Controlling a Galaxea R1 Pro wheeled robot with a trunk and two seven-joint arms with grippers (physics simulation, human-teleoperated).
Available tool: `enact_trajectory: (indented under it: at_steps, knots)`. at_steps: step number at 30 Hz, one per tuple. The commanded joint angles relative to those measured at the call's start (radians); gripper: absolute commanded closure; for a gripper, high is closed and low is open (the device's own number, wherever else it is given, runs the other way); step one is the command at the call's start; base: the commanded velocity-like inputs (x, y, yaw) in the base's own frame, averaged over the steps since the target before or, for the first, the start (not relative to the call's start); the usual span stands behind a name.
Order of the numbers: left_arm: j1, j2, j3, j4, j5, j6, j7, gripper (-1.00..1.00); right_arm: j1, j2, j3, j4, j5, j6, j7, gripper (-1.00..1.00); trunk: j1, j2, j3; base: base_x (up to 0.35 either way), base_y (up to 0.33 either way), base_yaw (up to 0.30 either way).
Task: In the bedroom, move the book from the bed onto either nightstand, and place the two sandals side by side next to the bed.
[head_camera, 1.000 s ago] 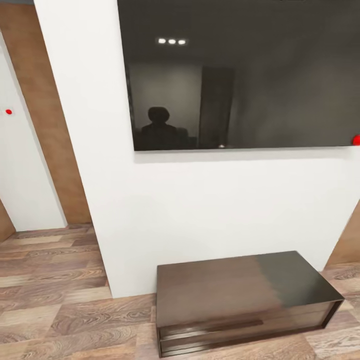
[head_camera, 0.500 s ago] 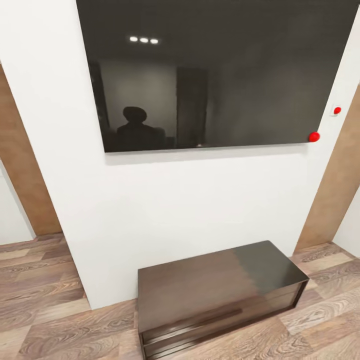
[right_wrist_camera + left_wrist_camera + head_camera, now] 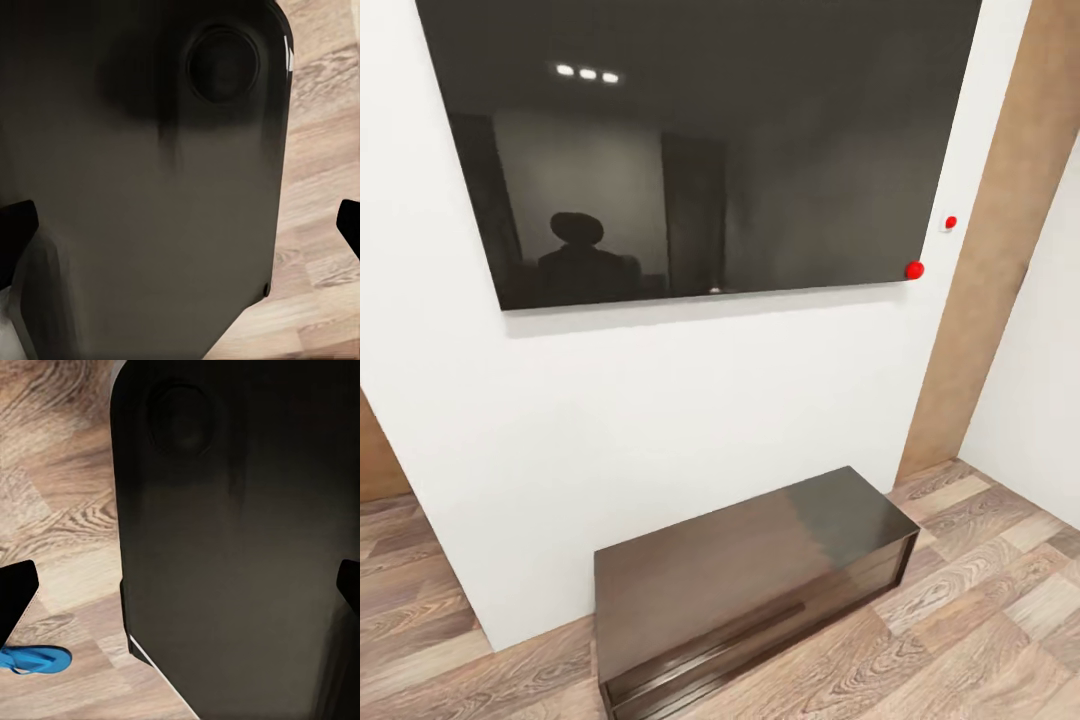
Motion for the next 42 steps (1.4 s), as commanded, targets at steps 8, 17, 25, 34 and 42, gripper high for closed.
enact_trajectory:
  at_steps: [8, 17, 25, 34, 42]
  knots:
    - [0.000, -0.001, 0.000, 0.001, -0.001, 0.001, 0.000, -1.00, -0.001, 0.000, -0.002, -0.001, -0.001, 0.000, 0.001, -1.00, 0.000, 0.000, -0.001, 0.000, 0.000, -0.296]
    - [0.000, 0.000, 0.000, 0.001, 0.000, 0.001, 0.000, -1.00, -0.001, 0.001, -0.020, -0.003, -0.001, 0.000, 0.001, -1.00, 0.000, 0.000, -0.001, 0.000, 0.000, -0.296]
    - [0.000, 0.000, 0.000, 0.001, -0.001, 0.001, 0.000, -1.00, -0.001, 0.001, -0.038, -0.003, -0.001, 0.000, 0.001, -1.00, 0.000, 0.000, -0.001, 0.000, 0.000, -0.296]
    - [0.000, 0.000, 0.000, 0.000, 0.000, 0.001, 0.000, -1.00, -0.001, 0.001, -0.041, -0.003, -0.001, 0.000, 0.001, -1.00, 0.000, 0.000, -0.001, 0.000, 0.000, -0.296]
    - [-0.001, -0.001, -0.002, 0.000, -0.001, 0.001, 0.000, -1.00, -0.001, 0.002, -0.042, -0.003, -0.001, 0.000, 0.001, -1.00, 0.000, 0.000, -0.001, 0.000, 0.000, -0.296]
